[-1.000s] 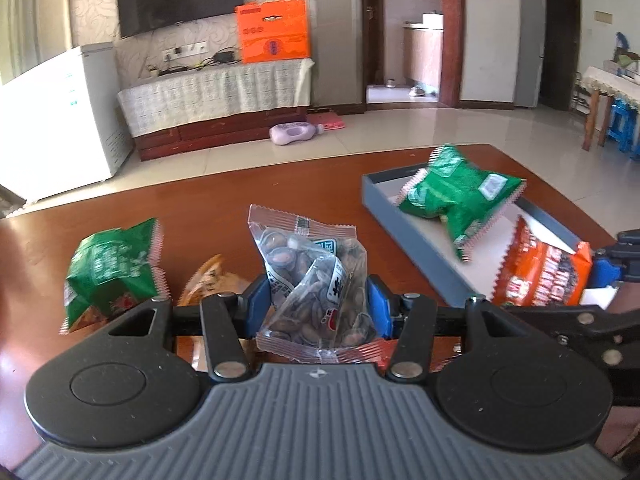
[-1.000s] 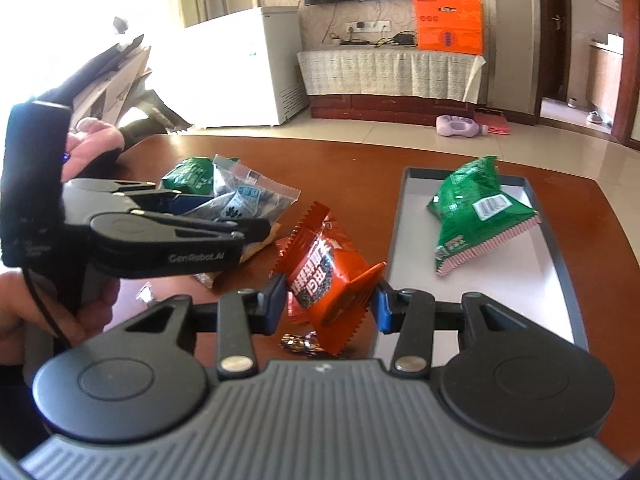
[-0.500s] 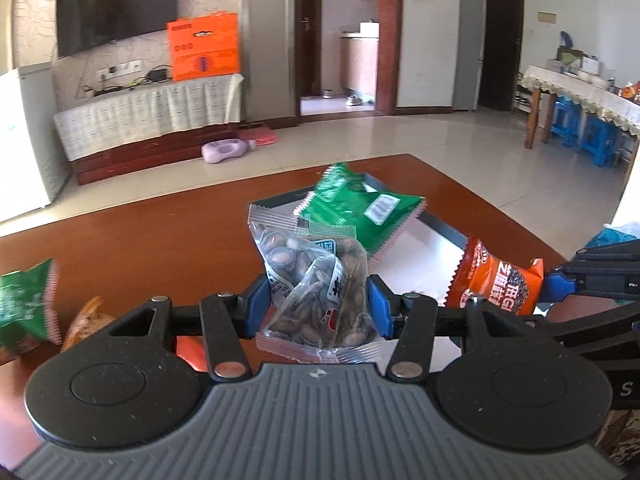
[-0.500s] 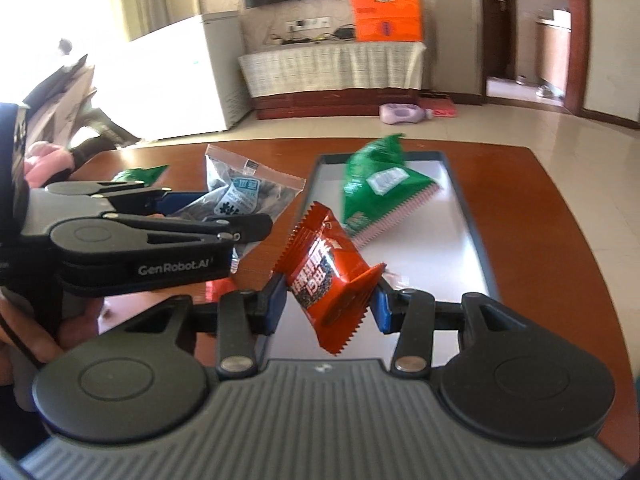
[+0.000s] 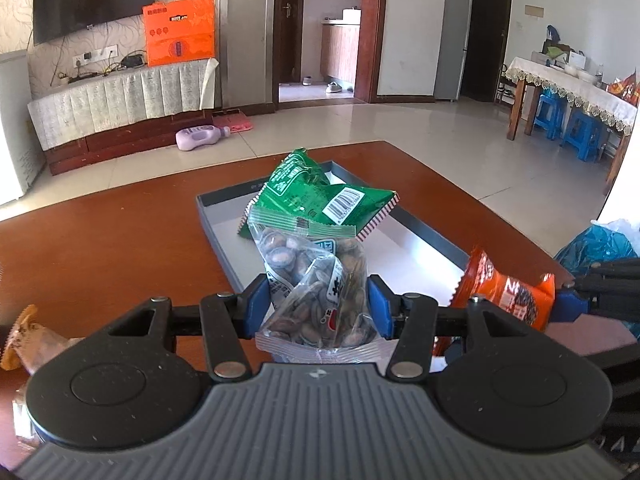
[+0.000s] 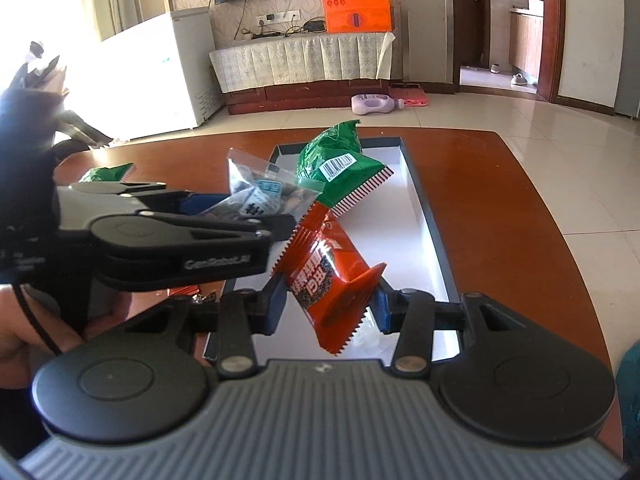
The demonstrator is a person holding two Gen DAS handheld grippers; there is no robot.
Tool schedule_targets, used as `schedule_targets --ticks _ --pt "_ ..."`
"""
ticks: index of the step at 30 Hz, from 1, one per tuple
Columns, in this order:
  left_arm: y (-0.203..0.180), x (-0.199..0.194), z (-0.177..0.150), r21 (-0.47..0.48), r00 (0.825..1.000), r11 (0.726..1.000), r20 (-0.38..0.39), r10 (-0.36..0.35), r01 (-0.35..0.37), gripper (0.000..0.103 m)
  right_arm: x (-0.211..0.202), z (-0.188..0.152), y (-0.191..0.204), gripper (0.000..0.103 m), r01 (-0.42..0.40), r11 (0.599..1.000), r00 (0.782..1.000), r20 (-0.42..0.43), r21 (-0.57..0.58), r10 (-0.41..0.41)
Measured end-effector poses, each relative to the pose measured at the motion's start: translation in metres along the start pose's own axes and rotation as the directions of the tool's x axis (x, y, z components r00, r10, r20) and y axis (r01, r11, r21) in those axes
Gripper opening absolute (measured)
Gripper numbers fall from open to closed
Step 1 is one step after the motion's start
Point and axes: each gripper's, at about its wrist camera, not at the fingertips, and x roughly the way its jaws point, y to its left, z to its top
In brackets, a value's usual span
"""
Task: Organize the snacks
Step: 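Carry the seed bag and orange packet over the tray with both tools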
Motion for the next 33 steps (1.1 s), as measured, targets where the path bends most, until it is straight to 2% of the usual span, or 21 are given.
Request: schedule_targets --ticks 10,22,33 --pt "0.001 0.031 0.009 -0.023 0.999 0.999 -0.022 -0.032 0.031 0.059 0.008 0.001 -0.004 0.047 0.029 1.000 0.999 -0.017 0.011 -0.029" --pt "0.011 0.071 0.023 -0.037 1.000 0.999 -0.023 -0.004 0.003 0.060 0.022 0.001 -0.001 0.046 0.040 0.999 0.998 -0.044 -0.002 -0.040" --pt "0.009 0.076 0.019 -0.031 1.000 0.999 -0.020 -0.007 0.006 0.061 0.039 0.004 0.000 0.046 0.060 0.998 0.996 -0.060 0.000 -0.059"
